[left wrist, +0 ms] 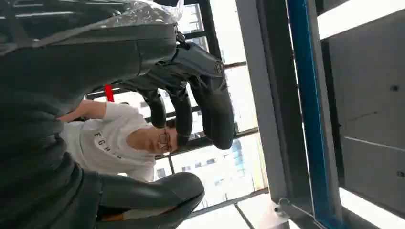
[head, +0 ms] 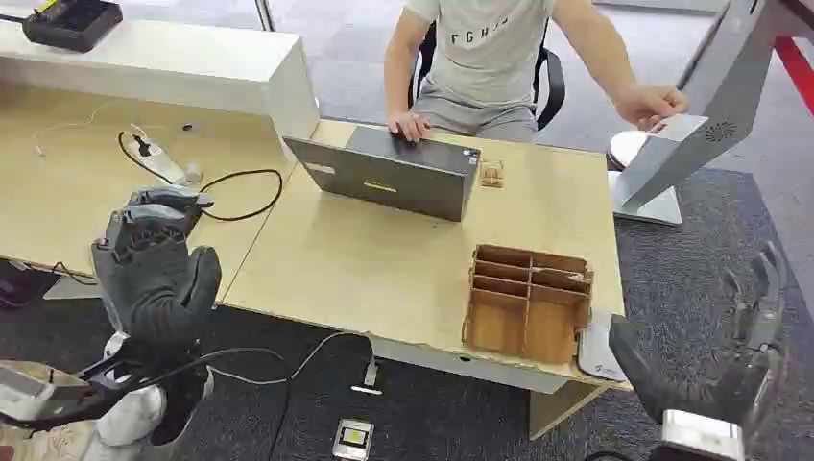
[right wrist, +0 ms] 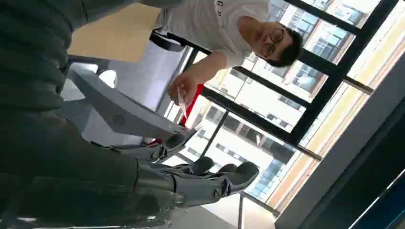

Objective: Pass the card to the sensor for recognition and then transmit it.

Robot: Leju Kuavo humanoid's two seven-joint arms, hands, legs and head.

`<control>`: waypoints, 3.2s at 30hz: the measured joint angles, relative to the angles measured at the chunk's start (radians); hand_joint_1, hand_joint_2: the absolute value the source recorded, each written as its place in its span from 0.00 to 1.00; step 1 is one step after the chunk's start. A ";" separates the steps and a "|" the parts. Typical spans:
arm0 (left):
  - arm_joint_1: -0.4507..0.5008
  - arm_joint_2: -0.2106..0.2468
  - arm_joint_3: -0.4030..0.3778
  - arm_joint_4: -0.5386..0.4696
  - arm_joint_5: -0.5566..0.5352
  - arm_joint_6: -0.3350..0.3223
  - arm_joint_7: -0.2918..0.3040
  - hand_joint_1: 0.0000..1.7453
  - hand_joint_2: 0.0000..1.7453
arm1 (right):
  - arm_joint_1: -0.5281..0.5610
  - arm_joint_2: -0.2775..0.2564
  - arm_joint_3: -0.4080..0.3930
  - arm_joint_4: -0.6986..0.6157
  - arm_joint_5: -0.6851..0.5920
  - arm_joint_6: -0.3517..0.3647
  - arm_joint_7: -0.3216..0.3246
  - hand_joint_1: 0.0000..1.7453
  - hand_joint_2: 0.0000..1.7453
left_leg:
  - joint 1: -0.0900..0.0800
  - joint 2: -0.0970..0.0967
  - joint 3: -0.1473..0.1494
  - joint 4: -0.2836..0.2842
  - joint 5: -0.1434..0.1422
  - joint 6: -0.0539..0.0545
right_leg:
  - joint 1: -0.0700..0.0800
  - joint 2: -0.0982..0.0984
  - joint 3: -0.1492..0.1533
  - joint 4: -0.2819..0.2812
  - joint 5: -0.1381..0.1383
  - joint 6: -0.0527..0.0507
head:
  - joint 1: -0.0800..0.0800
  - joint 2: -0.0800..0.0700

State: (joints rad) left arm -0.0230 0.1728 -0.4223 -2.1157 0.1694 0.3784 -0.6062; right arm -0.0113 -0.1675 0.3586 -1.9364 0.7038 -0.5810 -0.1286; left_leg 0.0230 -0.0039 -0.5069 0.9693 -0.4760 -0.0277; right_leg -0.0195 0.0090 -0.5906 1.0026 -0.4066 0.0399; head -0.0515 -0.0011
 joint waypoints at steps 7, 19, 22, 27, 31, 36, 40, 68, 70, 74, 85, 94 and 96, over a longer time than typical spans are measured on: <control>0.000 0.000 0.000 0.000 0.005 -0.002 0.000 0.55 1.00 | 0.000 -0.001 0.000 -0.003 0.000 0.007 0.000 0.00 1.00 | 0.000 0.000 -0.001 0.000 0.000 0.000 | 0.000 0.000 0.000 0.000 0.000 0.000 | 0.000 0.000; -0.024 -0.006 -0.002 0.010 0.025 -0.027 -0.005 0.68 1.00 | -0.113 -0.002 0.029 0.059 -0.055 0.140 -0.008 0.00 1.00 | 0.000 0.000 0.000 0.000 0.000 0.000 | 0.000 0.000 0.000 0.000 0.000 0.000 | 0.000 0.000; -0.036 -0.012 -0.003 0.018 0.039 -0.047 -0.011 0.67 1.00 | -0.154 -0.004 0.032 0.099 -0.056 0.164 -0.008 0.00 1.00 | 0.000 0.000 0.000 0.000 0.000 0.000 | 0.000 0.000 0.000 0.000 0.000 0.000 | 0.000 0.000; -0.062 -0.022 -0.010 0.038 0.052 -0.070 -0.017 0.65 1.00 | -0.232 -0.015 0.032 0.173 -0.043 0.195 0.004 0.00 1.00 | 0.000 0.000 -0.001 0.000 0.000 0.000 | 0.000 0.000 0.000 0.000 0.001 0.000 | 0.000 0.000; -0.085 -0.031 -0.020 0.059 0.064 -0.076 -0.027 0.65 1.00 | -0.342 -0.030 0.029 0.288 -0.031 0.219 0.014 0.00 1.00 | 0.000 0.001 0.000 0.001 0.001 0.000 | 0.000 0.000 0.000 0.000 0.001 0.000 | 0.000 0.000; -0.100 -0.034 -0.034 0.072 0.073 -0.057 -0.044 0.63 1.00 | -0.481 -0.043 0.033 0.456 -0.011 0.252 0.024 0.00 1.00 | 0.000 0.000 -0.001 0.001 0.001 0.000 | 0.000 0.000 0.000 0.000 0.002 0.000 | 0.000 0.000; -0.112 -0.035 -0.044 0.079 0.085 -0.042 -0.052 0.66 1.00 | -0.594 -0.043 0.046 0.610 -0.005 0.284 0.052 0.00 1.00 | 0.000 0.000 -0.001 0.001 0.002 0.000 | 0.000 0.000 -0.001 0.001 0.002 0.000 | -0.001 0.000; -0.136 -0.049 -0.064 0.100 0.103 -0.031 -0.079 0.71 1.00 | -0.904 -0.031 0.229 1.262 0.209 0.343 0.192 1.00 1.00 | 0.000 -0.001 -0.002 0.001 0.002 0.000 | 0.000 -0.001 -0.001 0.001 0.002 0.000 | 0.000 0.000; -0.136 -0.049 -0.064 0.100 0.105 -0.031 -0.079 0.71 1.00 | -0.904 -0.031 0.234 1.274 0.211 0.343 0.194 1.00 1.00 | 0.000 -0.001 -0.002 0.001 0.002 0.000 | 0.000 -0.001 -0.001 0.001 0.002 0.000 | 0.000 0.000; -0.134 -0.049 -0.063 0.100 0.107 -0.031 -0.079 0.74 1.00 | -0.904 -0.032 0.241 1.293 0.212 0.343 0.198 1.00 1.00 | 0.000 -0.001 -0.002 0.001 0.002 0.000 | 0.000 -0.001 -0.001 0.001 0.002 0.000 | 0.000 0.000; -0.116 -0.049 -0.051 0.100 0.107 -0.033 -0.079 0.73 1.00 | -0.904 -0.031 0.254 1.322 0.203 0.326 0.187 1.00 1.00 | 0.000 -0.001 -0.002 0.001 0.002 0.000 | 0.000 -0.001 -0.001 0.001 0.002 0.000 | 0.000 0.000; -0.104 -0.049 -0.048 0.094 0.106 -0.037 -0.077 0.75 1.00 | -0.893 -0.037 0.251 1.310 0.183 0.298 0.170 1.00 1.00 | 0.000 -0.001 -0.001 0.001 0.002 0.000 | 0.000 -0.001 -0.001 0.001 0.002 0.000 | 0.000 0.000; -0.100 -0.049 -0.046 0.094 0.105 -0.038 -0.074 0.74 1.00 | -0.880 -0.046 0.245 1.289 0.180 0.298 0.169 1.00 1.00 | 0.000 -0.001 -0.001 0.001 0.002 0.000 | 0.000 -0.001 -0.001 0.001 0.002 0.000 | 0.000 0.000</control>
State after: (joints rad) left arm -0.1233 0.1236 -0.4685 -2.0218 0.2747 0.3407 -0.6806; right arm -0.8917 -0.2133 0.6039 -0.6474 0.8835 -0.2831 0.0400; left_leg 0.0229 -0.0051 -0.5081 0.9706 -0.4742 -0.0273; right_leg -0.0197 0.0083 -0.5915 1.0031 -0.4049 0.0400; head -0.0515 -0.0011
